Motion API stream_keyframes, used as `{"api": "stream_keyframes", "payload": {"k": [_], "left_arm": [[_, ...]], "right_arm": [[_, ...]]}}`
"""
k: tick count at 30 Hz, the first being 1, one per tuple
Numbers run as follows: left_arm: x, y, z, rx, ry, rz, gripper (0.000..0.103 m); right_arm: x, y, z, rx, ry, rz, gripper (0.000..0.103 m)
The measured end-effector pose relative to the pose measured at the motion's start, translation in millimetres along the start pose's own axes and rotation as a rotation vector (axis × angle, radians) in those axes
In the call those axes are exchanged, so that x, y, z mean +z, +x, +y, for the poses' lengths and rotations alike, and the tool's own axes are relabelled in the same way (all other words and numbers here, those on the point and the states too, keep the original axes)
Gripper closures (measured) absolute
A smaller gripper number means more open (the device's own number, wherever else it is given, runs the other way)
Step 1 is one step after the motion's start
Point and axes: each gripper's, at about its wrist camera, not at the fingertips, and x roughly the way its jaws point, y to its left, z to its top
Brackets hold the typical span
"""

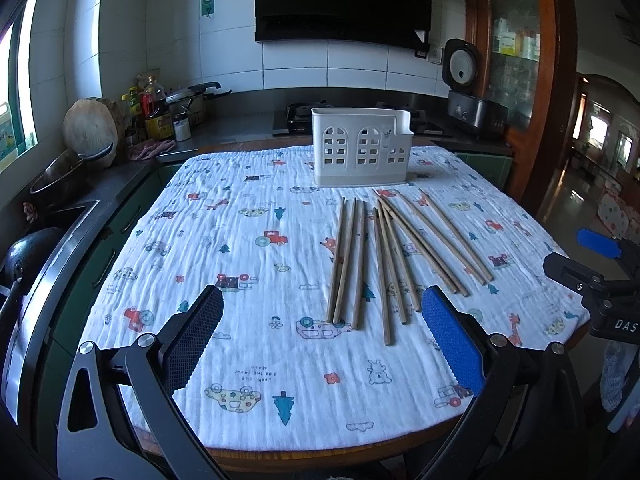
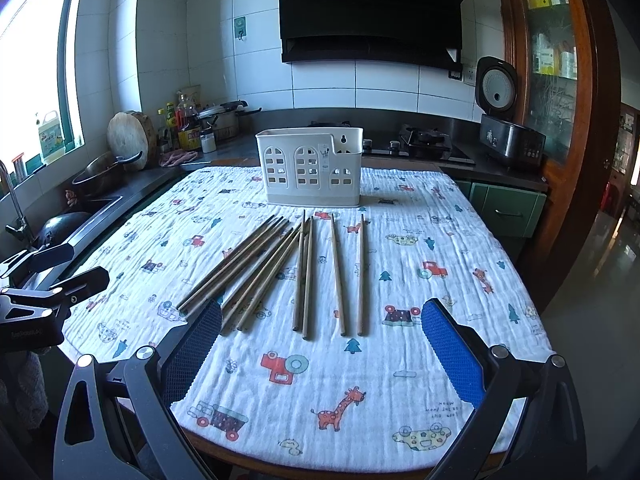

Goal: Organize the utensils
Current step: 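Move the left tool toward one wooden chopstick while the right tool approaches another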

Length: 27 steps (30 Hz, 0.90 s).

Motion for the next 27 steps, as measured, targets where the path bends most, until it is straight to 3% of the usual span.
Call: {"api": "stream_keyframes", "payload": {"k": [27], "left_arm": [[8.1,51.4,10.1,0.012,-0.033,0.128,0.005]], "right_arm": [[9.8,49.0,-4.5,0.024,-0.013,0.093,0.006]]}}
